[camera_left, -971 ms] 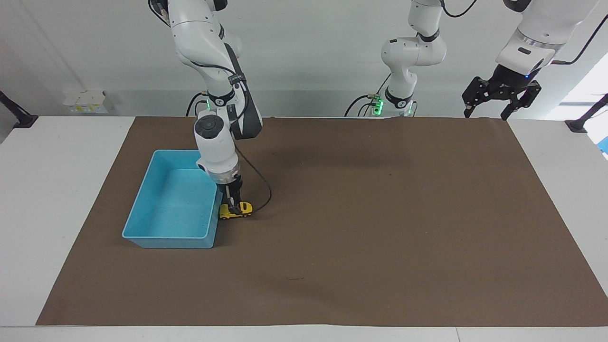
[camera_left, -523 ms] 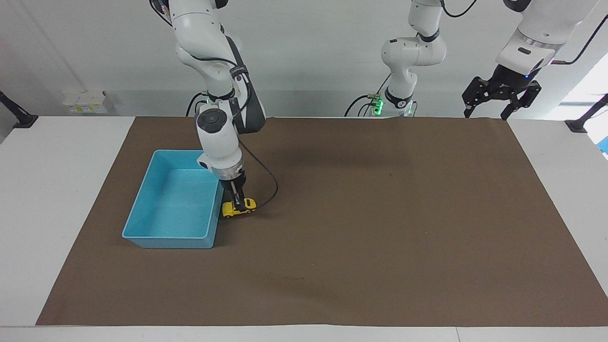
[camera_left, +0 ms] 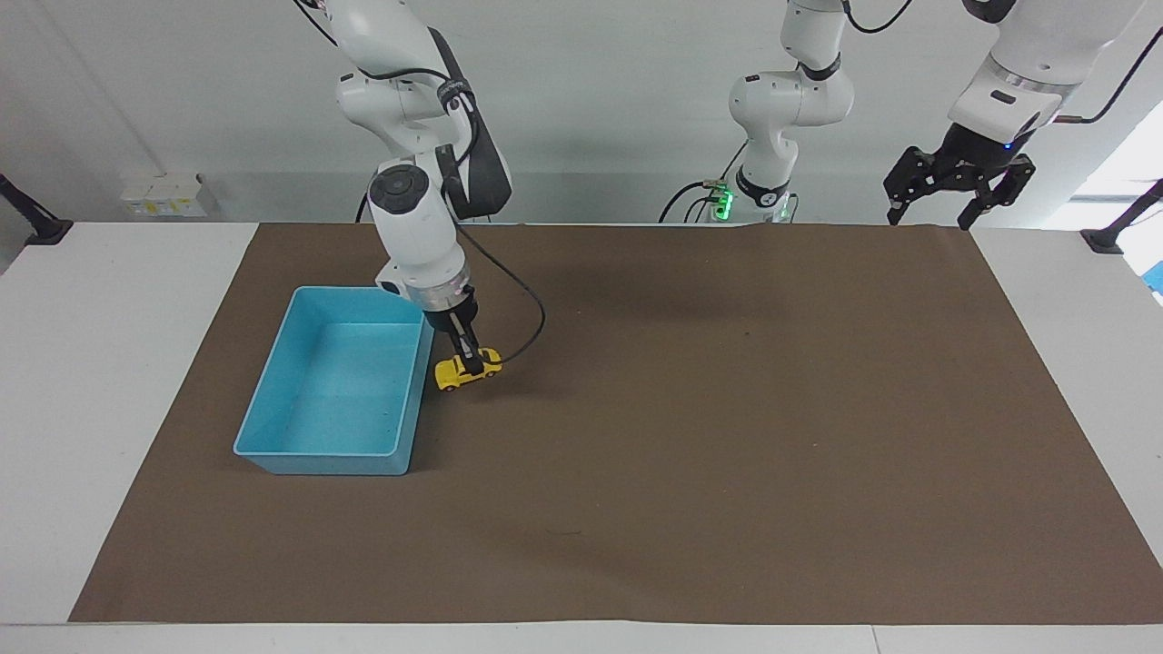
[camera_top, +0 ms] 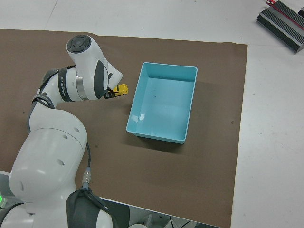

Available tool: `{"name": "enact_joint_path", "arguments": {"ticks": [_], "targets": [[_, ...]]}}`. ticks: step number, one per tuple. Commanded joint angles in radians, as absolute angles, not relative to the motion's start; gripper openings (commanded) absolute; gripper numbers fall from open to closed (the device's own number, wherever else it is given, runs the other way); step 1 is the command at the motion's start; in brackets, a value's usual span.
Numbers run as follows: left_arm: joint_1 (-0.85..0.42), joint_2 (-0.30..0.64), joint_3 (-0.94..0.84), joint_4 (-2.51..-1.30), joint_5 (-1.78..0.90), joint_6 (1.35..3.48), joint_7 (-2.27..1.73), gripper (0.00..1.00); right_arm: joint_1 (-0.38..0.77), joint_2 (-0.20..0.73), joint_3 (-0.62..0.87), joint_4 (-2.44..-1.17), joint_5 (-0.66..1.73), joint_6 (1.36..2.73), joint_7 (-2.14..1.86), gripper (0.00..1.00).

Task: Wind up and store yellow beetle car
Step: 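Grasp the yellow car beside the box with the right gripper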

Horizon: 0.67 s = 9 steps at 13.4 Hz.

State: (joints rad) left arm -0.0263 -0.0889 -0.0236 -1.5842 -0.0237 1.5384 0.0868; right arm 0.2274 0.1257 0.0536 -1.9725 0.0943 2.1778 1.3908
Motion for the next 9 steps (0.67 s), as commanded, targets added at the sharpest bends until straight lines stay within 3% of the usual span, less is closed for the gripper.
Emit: {"name": "enact_joint_path", "arguments": {"ticks": [1, 9], "targets": [[-0.014, -0.091, -0.032, -1.580, -0.021, 1.526, 0.080, 1.00, 0.210, 0.089, 0.057, -1.919, 0.117, 2.064, 1.316, 0.00], [-0.014, -0.091, -0.032, -1.580, -0.021, 1.526, 0.080, 1.00, 0.131, 0.032, 0.044, -1.847, 0.117, 1.904, 0.990, 0.00]]}}
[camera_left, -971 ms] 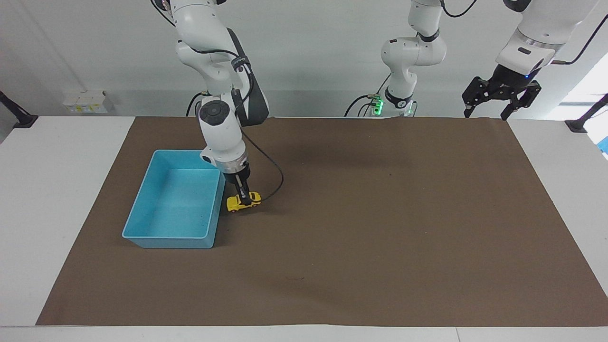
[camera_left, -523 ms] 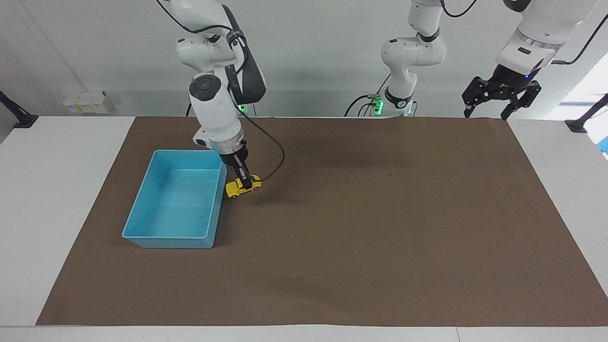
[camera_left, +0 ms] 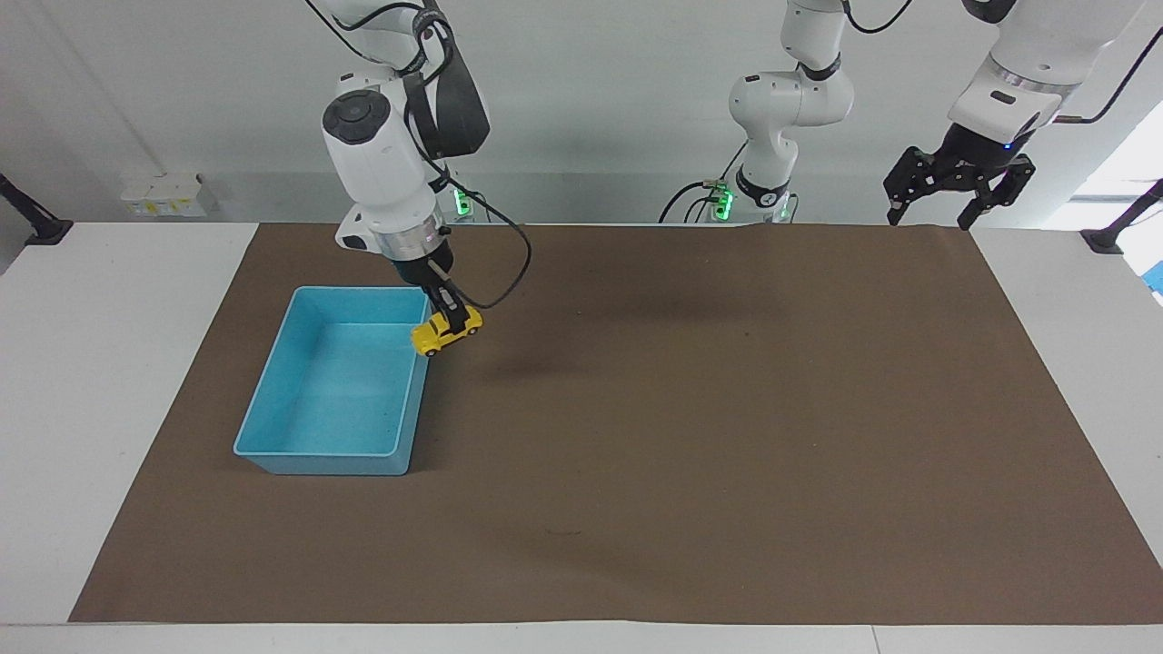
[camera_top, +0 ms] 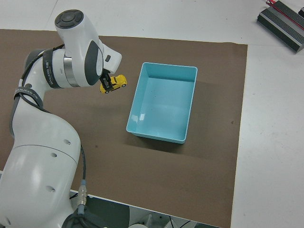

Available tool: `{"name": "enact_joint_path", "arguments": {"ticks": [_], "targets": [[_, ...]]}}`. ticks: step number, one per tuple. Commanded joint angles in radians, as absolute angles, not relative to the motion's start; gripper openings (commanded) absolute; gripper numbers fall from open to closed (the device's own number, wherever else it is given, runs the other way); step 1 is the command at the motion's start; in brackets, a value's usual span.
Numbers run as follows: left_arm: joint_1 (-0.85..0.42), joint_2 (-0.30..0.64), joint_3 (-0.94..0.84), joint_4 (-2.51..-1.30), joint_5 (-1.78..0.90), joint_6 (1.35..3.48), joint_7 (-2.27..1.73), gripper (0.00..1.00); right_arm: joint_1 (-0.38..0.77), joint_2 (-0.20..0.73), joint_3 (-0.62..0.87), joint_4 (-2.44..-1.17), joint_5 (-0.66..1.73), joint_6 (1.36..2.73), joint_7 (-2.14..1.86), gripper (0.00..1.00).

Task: Wind up and store yellow beetle car
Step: 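Lift the car with the right gripper over into the blue box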

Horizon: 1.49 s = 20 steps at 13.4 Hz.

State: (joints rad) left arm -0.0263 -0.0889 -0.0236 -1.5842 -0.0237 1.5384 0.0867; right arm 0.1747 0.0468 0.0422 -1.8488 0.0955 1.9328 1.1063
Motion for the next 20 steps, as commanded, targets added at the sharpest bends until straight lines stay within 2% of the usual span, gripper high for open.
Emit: {"name": "enact_joint_path", "arguments": {"ticks": [1, 11, 17, 20], "targets": [[-0.014, -0.091, -0.032, -1.580, -0.021, 1.526, 0.080, 1.00, 0.103, 0.032, 0.044, -1.847, 0.117, 1.893, 0.921, 0.00], [-0.014, -0.091, -0.032, -1.580, -0.021, 1.526, 0.080, 1.00, -0.112, 0.028, 0.043, -1.855, 0.106, 1.830, 0.263, 0.00], [-0.014, -0.091, -0.032, -1.580, -0.021, 1.526, 0.080, 1.00, -0.127, -0.015, 0.040, -1.933, 0.069, 1.850, -0.043, 0.00], [-0.014, -0.091, -0.032, -1.580, -0.021, 1.526, 0.080, 1.00, -0.127, -0.005, 0.041, -1.988, 0.064, 1.931, -0.086, 0.00]]}}
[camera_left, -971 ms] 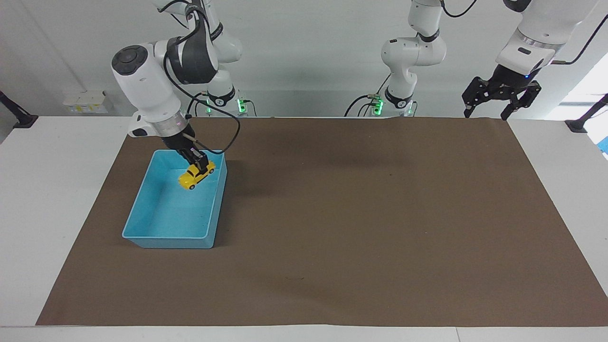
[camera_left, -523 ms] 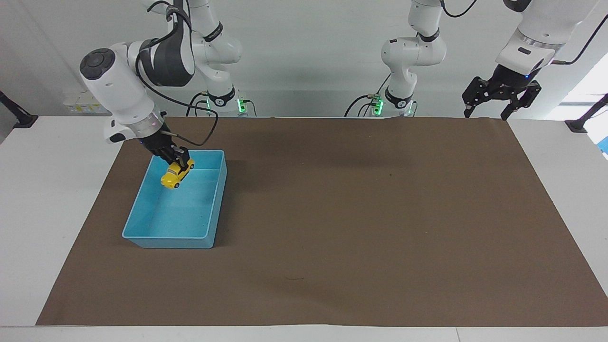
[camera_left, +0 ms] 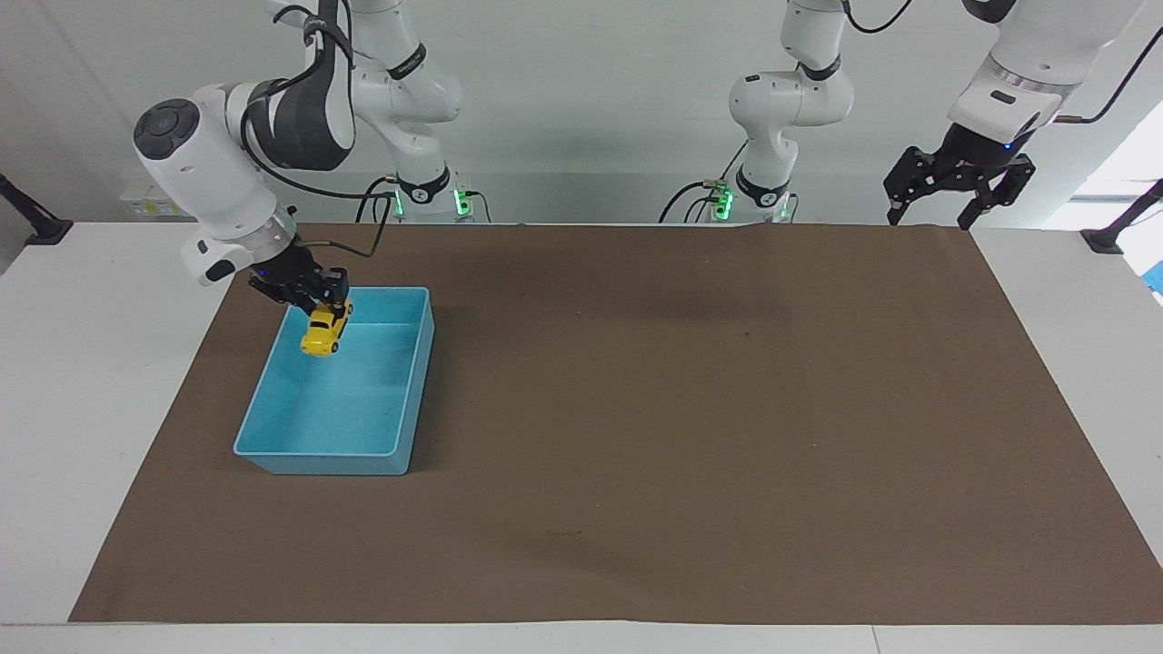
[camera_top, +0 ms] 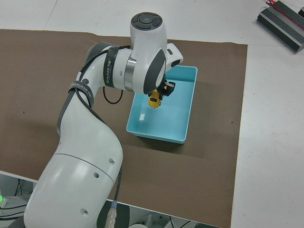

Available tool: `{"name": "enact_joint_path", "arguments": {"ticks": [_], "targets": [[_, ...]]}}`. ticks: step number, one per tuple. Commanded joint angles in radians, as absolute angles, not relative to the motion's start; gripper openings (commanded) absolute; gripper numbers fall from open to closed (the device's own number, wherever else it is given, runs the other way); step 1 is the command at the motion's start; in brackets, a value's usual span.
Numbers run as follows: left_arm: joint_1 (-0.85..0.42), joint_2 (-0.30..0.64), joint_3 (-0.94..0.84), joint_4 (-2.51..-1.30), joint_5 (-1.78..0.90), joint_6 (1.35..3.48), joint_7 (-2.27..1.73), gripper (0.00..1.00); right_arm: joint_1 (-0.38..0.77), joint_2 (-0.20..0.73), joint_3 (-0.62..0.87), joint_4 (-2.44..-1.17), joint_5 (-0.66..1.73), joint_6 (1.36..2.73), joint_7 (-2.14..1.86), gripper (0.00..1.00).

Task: Wind up and store yellow beetle car
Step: 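Lift the car with the right gripper over into the blue box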

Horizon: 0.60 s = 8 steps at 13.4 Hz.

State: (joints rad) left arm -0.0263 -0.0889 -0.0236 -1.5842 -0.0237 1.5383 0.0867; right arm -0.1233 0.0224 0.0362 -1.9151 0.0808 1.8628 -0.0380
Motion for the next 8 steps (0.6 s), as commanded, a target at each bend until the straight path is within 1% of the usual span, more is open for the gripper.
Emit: {"name": "enact_joint_path", "arguments": {"ticks": [1, 6, 8], "targets": [[-0.014, -0.091, -0.032, -1.580, -0.021, 1.526, 0.080, 1.00, -0.129, 0.000, 0.041, -2.006, 0.064, 1.956, -0.101, 0.00], [-0.014, -0.091, -0.032, -1.580, -0.021, 1.526, 0.080, 1.00, -0.129, 0.020, 0.041, -2.068, 0.064, 2.041, -0.149, 0.00], [-0.014, -0.091, -0.032, -1.580, -0.021, 1.526, 0.080, 1.00, -0.150, 0.049, 0.041, -2.092, 0.066, 2.091, -0.172, 0.00]]}}
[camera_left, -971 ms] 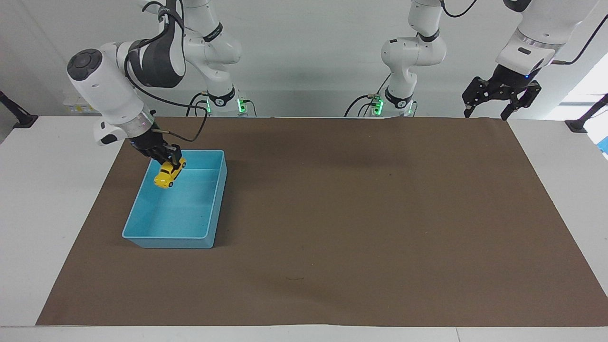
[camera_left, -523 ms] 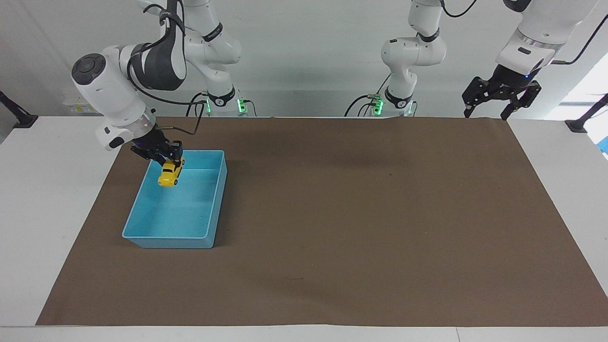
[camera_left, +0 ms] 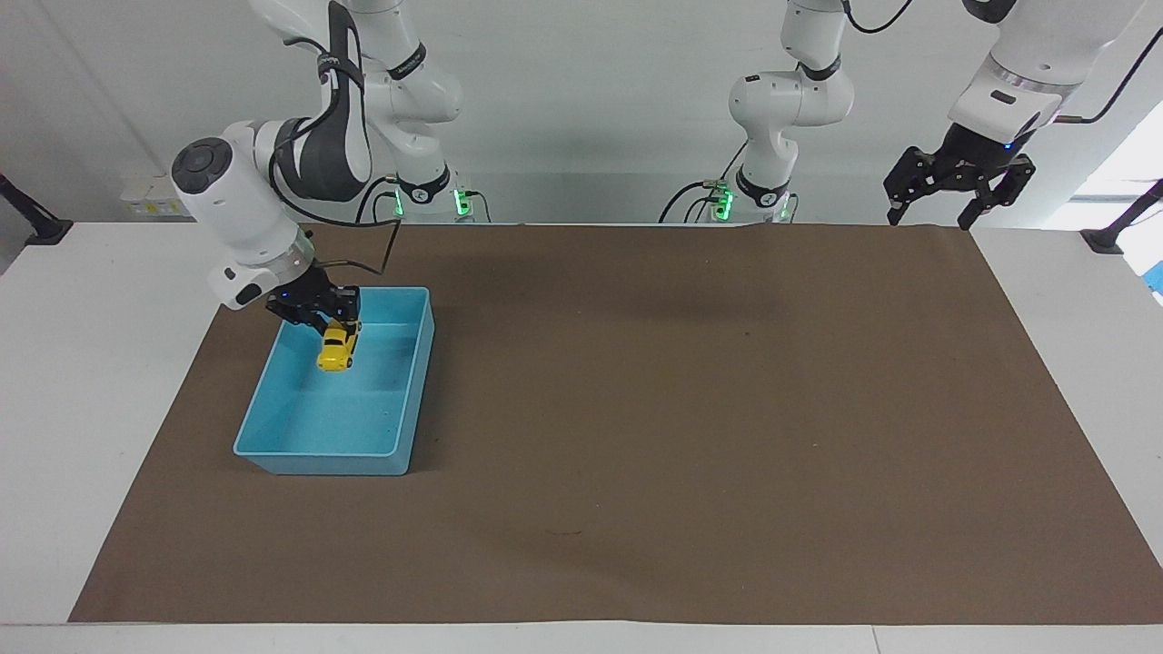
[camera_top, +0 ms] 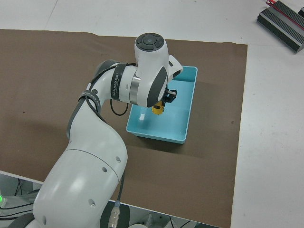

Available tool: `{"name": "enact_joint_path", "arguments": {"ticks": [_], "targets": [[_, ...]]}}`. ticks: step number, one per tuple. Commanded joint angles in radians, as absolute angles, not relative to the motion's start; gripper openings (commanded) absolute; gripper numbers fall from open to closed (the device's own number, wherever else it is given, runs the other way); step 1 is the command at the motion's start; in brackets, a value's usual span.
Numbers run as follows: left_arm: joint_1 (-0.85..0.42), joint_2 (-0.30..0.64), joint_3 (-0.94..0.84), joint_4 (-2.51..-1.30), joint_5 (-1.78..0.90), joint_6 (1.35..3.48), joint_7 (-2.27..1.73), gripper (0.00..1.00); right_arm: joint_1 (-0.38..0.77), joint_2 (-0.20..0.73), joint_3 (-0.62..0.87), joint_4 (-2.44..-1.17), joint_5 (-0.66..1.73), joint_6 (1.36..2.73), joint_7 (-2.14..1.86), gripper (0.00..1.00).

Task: Wind up and store yellow beetle car
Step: 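Lower the car onto the box floor with the right gripper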

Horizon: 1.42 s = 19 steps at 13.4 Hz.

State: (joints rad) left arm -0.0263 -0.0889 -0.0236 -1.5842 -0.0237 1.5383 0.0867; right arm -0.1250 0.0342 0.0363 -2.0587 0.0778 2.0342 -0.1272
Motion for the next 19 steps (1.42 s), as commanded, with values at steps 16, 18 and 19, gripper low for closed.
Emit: {"name": "enact_joint_path", "arguments": {"ticks": [16, 18, 19], "targets": [[-0.014, -0.091, -0.032, -1.580, -0.021, 1.526, 0.080, 1.00, -0.138, 0.155, 0.044, -2.183, 0.083, 2.283, -0.196, 0.00], [-0.014, -0.091, -0.032, -1.580, -0.021, 1.526, 0.080, 1.00, -0.137, 0.155, 0.044, -2.183, 0.086, 2.283, -0.189, 0.03], [-0.014, -0.091, -0.032, -1.580, -0.021, 1.526, 0.080, 1.00, -0.127, 0.155, 0.044, -2.181, 0.086, 2.281, -0.178, 0.43]]}}
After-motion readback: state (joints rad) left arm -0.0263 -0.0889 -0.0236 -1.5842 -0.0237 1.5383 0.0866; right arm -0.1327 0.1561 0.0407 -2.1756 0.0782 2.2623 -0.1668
